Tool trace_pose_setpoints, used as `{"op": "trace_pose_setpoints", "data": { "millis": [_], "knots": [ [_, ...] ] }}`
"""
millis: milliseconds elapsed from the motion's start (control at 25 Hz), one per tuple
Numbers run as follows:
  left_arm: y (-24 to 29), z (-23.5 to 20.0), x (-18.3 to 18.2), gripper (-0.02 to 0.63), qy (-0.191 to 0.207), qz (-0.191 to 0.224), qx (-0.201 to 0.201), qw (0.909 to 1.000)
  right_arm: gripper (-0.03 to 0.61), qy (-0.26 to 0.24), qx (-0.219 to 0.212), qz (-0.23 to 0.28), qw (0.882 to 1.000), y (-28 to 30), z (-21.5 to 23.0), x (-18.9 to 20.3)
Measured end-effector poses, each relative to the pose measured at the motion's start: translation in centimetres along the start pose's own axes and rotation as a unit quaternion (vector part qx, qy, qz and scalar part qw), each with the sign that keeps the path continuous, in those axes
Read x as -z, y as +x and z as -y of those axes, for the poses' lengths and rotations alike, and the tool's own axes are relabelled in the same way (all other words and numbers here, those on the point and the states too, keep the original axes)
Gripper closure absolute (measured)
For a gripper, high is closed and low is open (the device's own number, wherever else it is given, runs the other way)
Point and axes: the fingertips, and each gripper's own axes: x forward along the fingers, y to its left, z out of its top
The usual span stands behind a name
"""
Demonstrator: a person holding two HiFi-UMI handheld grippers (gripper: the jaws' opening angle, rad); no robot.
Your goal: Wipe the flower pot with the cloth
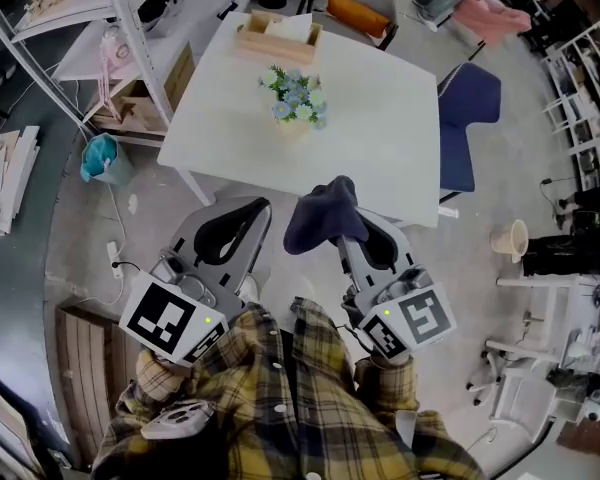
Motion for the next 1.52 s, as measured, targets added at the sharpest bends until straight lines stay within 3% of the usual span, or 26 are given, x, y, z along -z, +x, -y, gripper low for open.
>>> {"op": "trace_pose_setpoints", "data": {
  "millis": [280,600,1040,1240,1520],
  "knots": [
    [2.6,-2.2,1.0,0.604,-0.014,-0.012,0.008,0.9998,0.563,0.019,0.039,-0.013,0.999,1.4,4.0,0.3],
    [9.7,-6.8,0.0,0.604,-0.006,-0.008,-0.003,0.9999,0.563,0.014,0.038,-0.013,0.999,6.8,11.1,-1.2],
    [20.0,-11.4,-2.5,0.604,0.006,-0.005,-0.045,0.9989,0.563,0.005,-0.008,-0.004,1.0,13.5,20.6,-5.6],
    [21.5,-12.8,-2.8,0.604,0.015,-0.004,-0.072,0.9973,0.563,-0.001,-0.035,-0.006,0.999,15.5,22.3,-6.0],
    [21.9,-14.5,-2.7,0.604,0.015,-0.012,-0.087,0.996,0.563,0.003,-0.039,-0.012,0.999,17.2,23.6,-5.9]
  ]
}}
